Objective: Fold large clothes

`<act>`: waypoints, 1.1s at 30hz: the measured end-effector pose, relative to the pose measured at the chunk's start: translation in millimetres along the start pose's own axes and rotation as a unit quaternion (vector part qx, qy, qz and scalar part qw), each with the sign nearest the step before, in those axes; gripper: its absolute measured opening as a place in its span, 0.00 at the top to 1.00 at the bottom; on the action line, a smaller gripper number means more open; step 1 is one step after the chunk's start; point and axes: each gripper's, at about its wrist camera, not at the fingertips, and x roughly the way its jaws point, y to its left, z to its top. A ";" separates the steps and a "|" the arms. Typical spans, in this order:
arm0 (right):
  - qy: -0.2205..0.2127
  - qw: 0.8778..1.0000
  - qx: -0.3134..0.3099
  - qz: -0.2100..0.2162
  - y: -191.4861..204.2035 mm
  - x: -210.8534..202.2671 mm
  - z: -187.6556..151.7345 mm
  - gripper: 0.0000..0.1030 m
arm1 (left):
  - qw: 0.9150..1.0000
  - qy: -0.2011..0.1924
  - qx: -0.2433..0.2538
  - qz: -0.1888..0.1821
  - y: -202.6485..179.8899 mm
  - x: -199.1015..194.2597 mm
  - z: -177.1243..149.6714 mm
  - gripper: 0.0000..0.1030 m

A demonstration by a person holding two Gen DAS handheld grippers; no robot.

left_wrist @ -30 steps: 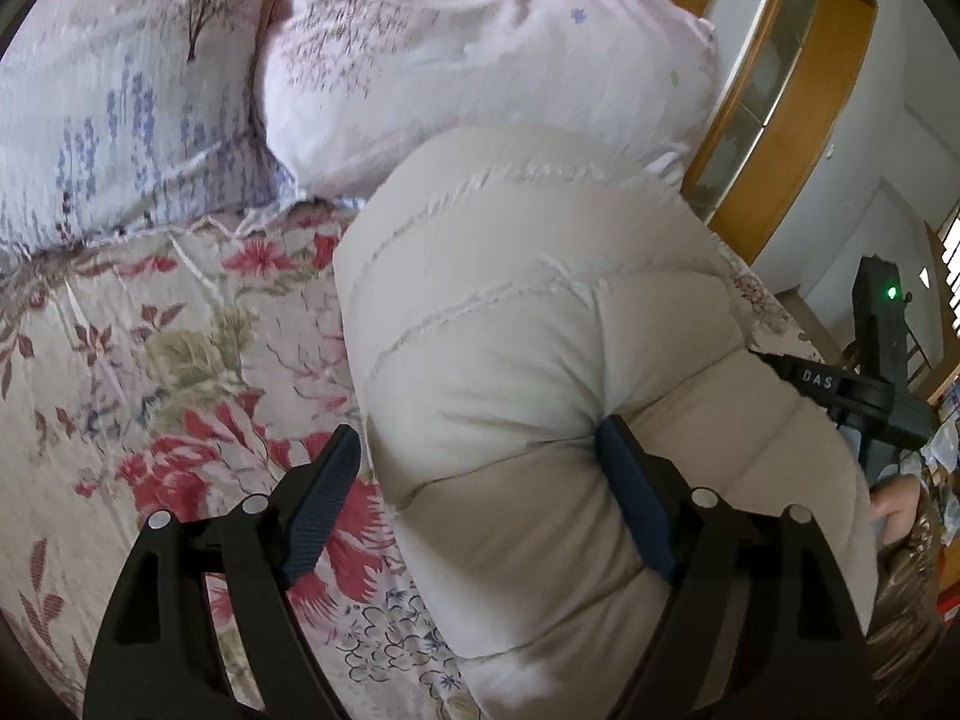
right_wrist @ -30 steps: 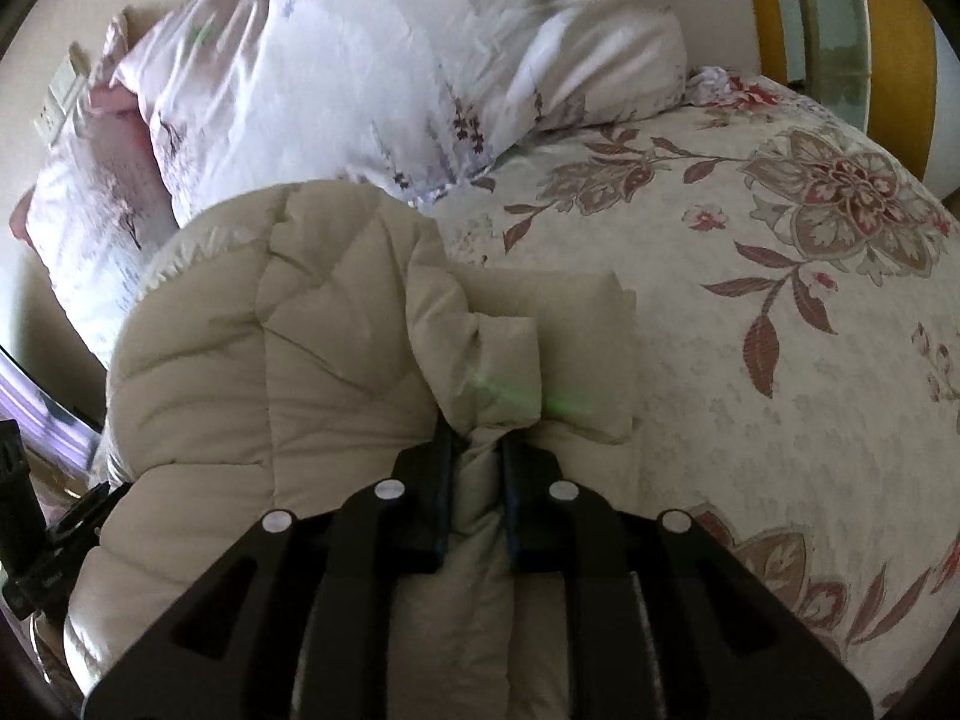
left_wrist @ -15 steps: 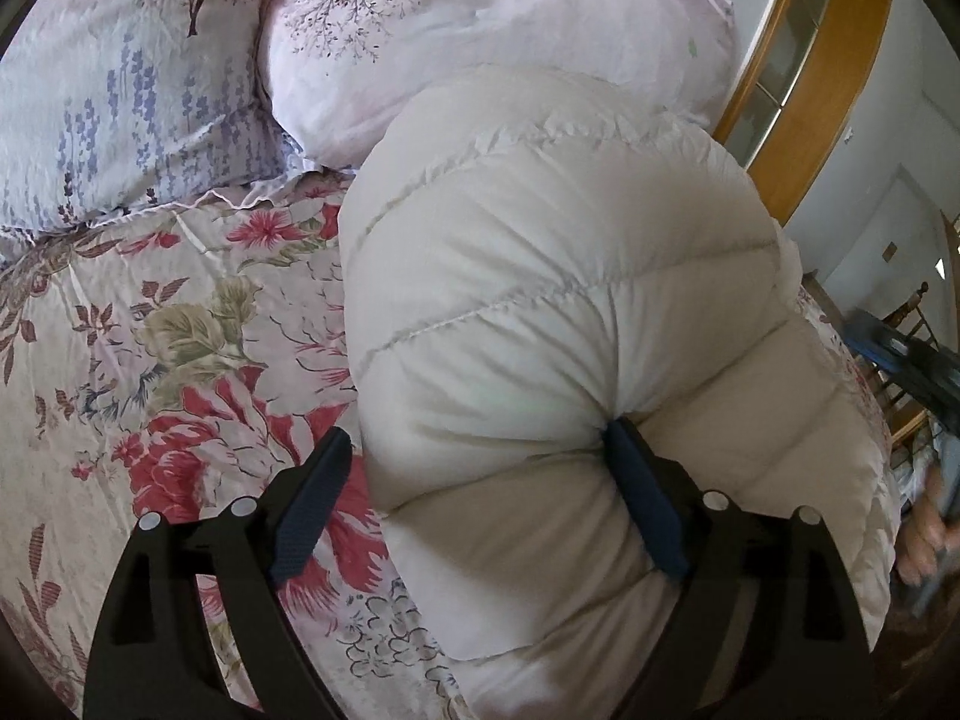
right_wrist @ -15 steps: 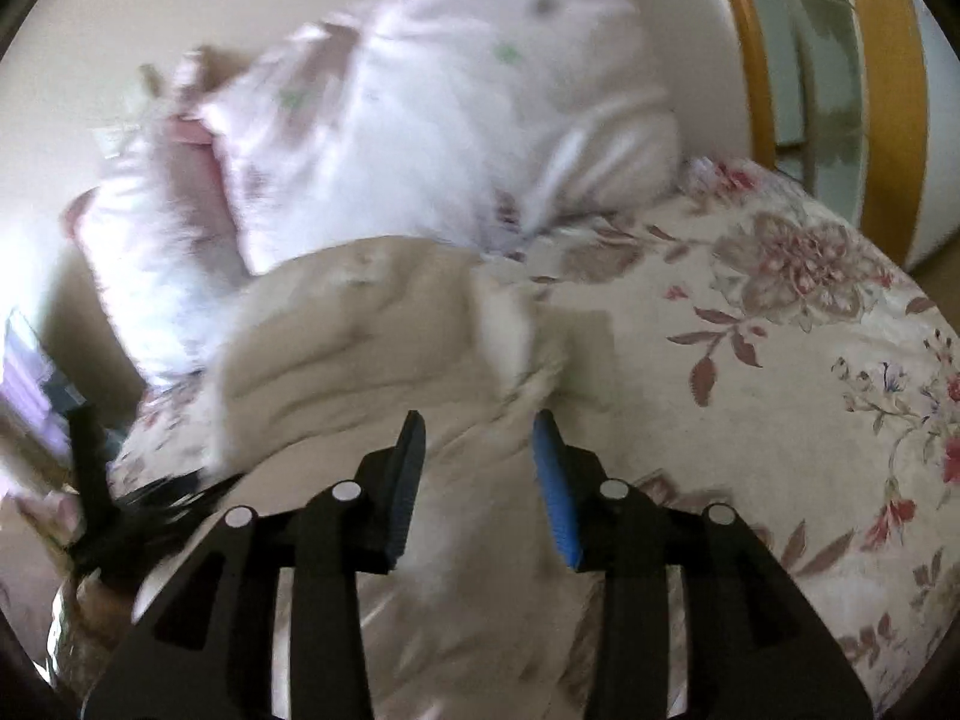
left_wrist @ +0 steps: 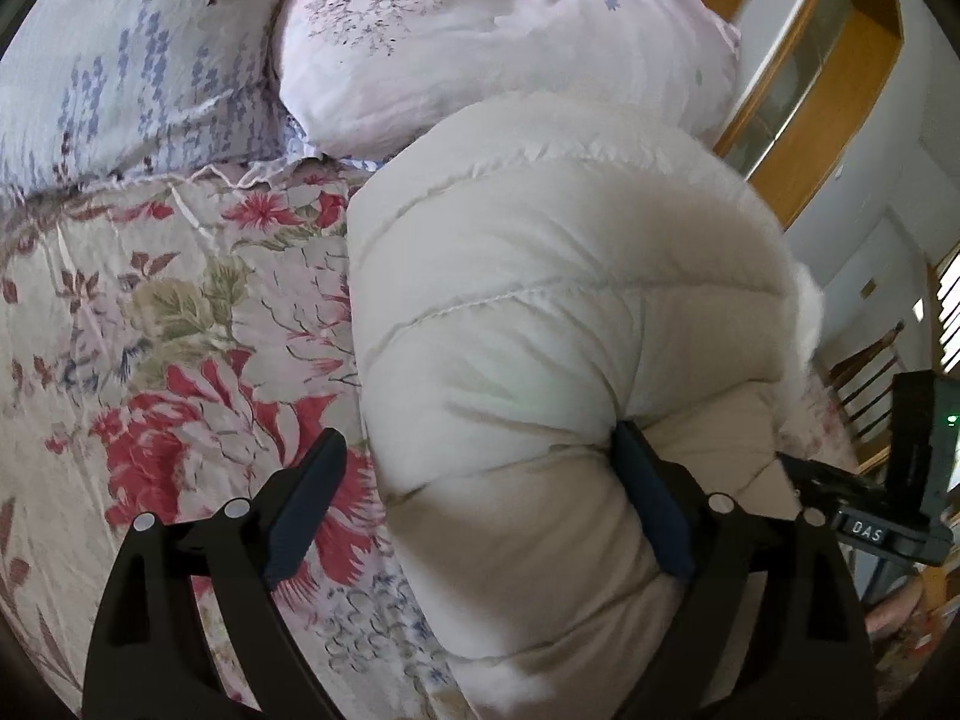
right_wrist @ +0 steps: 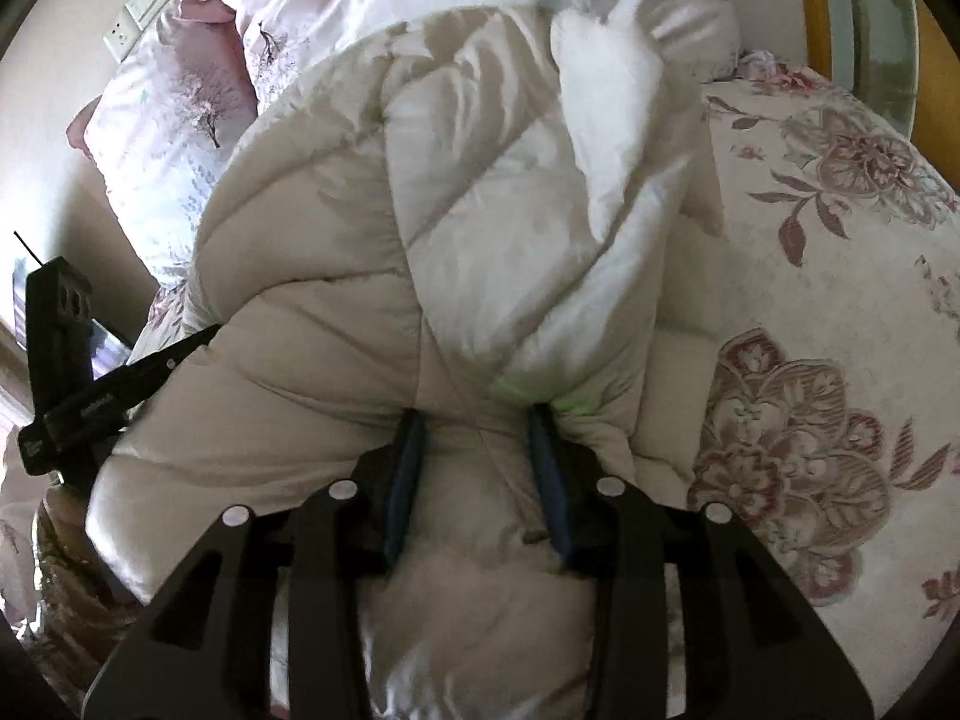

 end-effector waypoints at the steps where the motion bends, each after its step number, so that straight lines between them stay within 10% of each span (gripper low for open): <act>1: 0.001 1.000 0.005 0.010 -0.5 -9.1 0.2 0.49 | 1.000 0.001 -0.012 -0.018 3.9 -4.6 -0.1 0.12; 3: -0.018 0.998 0.028 0.053 -4.9 -31.8 5.0 0.04 | 0.997 0.009 -0.043 -0.060 14.0 -8.6 0.0 0.12; 4: -0.044 0.996 0.045 0.066 -10.8 -46.8 8.5 0.02 | 0.995 0.012 -0.057 -0.077 18.5 -9.2 -0.4 0.12; 14: 0.036 0.974 0.181 0.128 -79.8 -4.3 29.9 0.02 | 0.978 0.040 -0.123 -0.161 35.5 5.6 -4.8 0.12; 28: 0.094 0.964 0.135 0.209 -58.1 37.2 35.6 0.02 | 0.957 0.066 -0.170 -0.226 35.6 34.0 -6.1 0.14; 33: 0.090 0.949 0.150 0.263 -56.8 45.3 30.8 0.44 | 0.955 0.050 -0.172 -0.238 35.9 22.4 -8.7 0.32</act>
